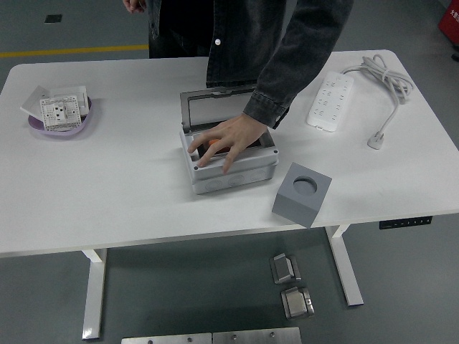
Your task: Pick up the cylinder from the cube,place it in the box,flap close box
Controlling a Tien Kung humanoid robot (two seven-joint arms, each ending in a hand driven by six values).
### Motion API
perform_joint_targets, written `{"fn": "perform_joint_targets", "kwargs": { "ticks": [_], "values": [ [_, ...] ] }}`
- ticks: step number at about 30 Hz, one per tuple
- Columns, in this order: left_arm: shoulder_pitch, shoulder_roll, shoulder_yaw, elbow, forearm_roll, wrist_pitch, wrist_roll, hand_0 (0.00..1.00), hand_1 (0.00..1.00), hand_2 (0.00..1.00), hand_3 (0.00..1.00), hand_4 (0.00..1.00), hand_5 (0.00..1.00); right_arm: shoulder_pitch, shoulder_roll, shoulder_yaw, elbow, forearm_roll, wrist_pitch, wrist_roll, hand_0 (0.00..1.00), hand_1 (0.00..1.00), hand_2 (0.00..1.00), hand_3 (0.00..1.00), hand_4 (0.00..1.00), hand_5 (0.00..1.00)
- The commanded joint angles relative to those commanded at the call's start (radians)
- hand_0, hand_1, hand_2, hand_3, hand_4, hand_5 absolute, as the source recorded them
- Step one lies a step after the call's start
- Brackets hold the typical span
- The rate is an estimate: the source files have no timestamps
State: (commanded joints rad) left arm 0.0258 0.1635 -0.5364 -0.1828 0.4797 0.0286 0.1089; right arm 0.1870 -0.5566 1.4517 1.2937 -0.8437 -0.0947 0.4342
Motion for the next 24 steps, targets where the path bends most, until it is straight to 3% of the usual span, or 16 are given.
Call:
{"fn": "perform_joint_targets", "kwargs": {
  "ticks": [24],
  "values": [
    [0.001, -0.006, 0.0, 0.0, -0.003, -0.003, -0.002, 0.662, 0.649, 0.539, 0.575, 0.547, 0.239, 0.002, 0.0, 0.004, 0.02, -0.123, -0.054, -0.012, 0.775, 0.758, 0.786, 0.766, 0.691, 0.374]
  ]
}}
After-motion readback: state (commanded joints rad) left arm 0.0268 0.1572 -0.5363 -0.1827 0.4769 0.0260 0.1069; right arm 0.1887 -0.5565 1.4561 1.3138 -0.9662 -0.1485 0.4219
